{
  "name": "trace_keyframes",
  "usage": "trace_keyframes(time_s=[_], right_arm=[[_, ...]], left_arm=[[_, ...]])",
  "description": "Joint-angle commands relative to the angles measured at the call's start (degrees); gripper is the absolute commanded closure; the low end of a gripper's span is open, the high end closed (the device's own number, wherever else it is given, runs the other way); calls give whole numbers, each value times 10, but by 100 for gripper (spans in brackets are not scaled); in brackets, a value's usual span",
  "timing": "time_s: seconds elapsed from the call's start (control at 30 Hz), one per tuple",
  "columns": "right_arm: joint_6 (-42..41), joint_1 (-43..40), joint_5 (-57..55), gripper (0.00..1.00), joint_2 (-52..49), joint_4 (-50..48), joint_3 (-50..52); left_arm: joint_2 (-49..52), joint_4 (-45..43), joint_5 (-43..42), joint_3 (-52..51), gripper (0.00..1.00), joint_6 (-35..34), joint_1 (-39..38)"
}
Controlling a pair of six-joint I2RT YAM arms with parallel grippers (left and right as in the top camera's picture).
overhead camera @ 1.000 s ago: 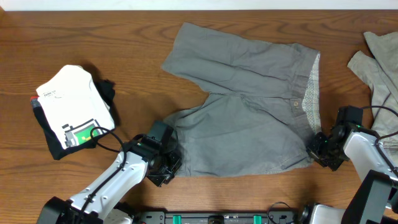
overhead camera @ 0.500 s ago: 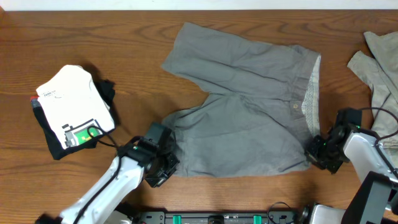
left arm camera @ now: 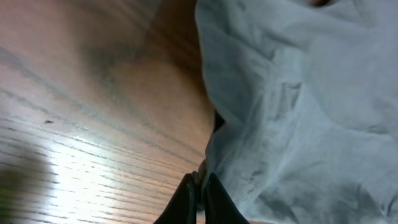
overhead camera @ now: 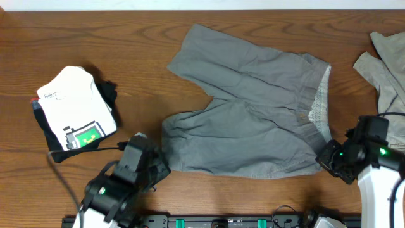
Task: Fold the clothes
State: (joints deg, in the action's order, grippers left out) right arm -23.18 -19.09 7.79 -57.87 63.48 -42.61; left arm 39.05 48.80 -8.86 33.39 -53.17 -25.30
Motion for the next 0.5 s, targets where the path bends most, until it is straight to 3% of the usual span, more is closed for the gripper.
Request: trace_keyframes(time_s=[0.0,0.47], right_arm=[[5,-1,13,99,35,9,-17],[-42,-1,45,99,152,111,-40]], left_arm=[[-44,30,56,41,94,22,-1],[-92,64,89,175,94,49,-1]])
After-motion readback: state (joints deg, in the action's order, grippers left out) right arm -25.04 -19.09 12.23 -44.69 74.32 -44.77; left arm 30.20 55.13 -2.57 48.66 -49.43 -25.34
